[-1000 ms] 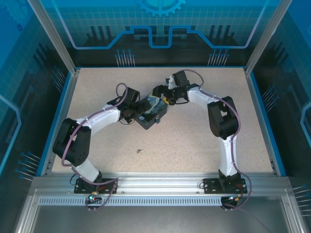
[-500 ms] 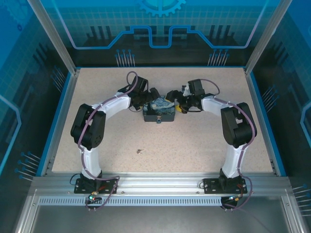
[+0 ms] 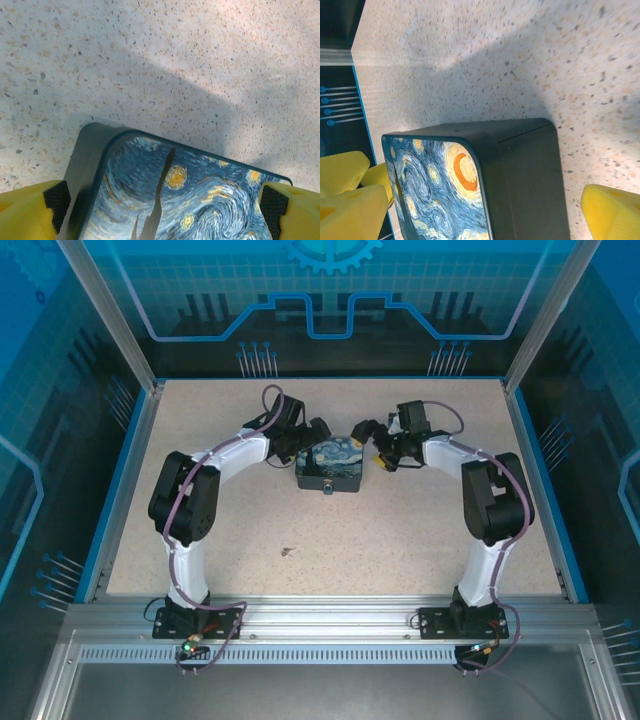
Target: Unlock a padlock with a key
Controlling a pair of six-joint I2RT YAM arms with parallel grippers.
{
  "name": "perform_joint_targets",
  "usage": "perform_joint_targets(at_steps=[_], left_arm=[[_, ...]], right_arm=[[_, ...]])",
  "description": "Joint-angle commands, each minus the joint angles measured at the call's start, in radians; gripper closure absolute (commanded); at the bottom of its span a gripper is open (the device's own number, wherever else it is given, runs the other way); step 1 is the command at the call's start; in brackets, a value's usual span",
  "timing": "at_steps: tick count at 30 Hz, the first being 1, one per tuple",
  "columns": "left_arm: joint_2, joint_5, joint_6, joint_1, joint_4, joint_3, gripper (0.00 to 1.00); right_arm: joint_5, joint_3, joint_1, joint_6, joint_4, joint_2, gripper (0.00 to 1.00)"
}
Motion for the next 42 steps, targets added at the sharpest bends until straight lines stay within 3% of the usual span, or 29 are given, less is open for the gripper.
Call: perform_joint_targets(at_steps=[1, 11, 17, 21, 27, 32, 35, 42], left_arm=[[-0.023, 0.017, 0.047, 0.028, 0.026, -0.022, 0.01], [-0.295, -0.005, 0.085, 0.099, -0.045, -0.161, 0.01], [-0.470, 0.011, 0.056, 0.085, -0.166, -0.329, 0.01], [-0.564, -0.006, 0.000, 0.006, -0.189, -0.488, 0.01], [-0.604, -0.124, -0.023, -0.208, -0.331, -0.580, 0.01], [-0.635, -0.221, -0.077, -0.327, -0.429, -0.612, 0.02], [-0.649, -0.272, -0.078, -0.376, -0.476, -0.607, 0.11], [-0.603, -0.255, -0.047, -0.418, -0.452, -0.631, 0.37]], right_arm=[[0.062, 0.006, -0.029, -0.028, -0.034, -0.084, 0.00], [0.142, -0.077, -0.022, -0.156, -0.166, -0.289, 0.02], [0.286, -0.149, 0.093, -0.293, -0.278, -0.464, 0.03], [0.417, -0.215, 0.232, -0.342, -0.328, -0.572, 0.00], [0.607, -0.338, 0.389, -0.286, -0.354, -0.696, 0.00], [0.519, -0.452, 0.412, -0.276, -0.306, -0.773, 0.00], [0.441, -0.513, 0.409, -0.283, -0.236, -0.816, 0.02], [0.310, -0.516, 0.409, -0.293, -0.195, -0.775, 0.14]])
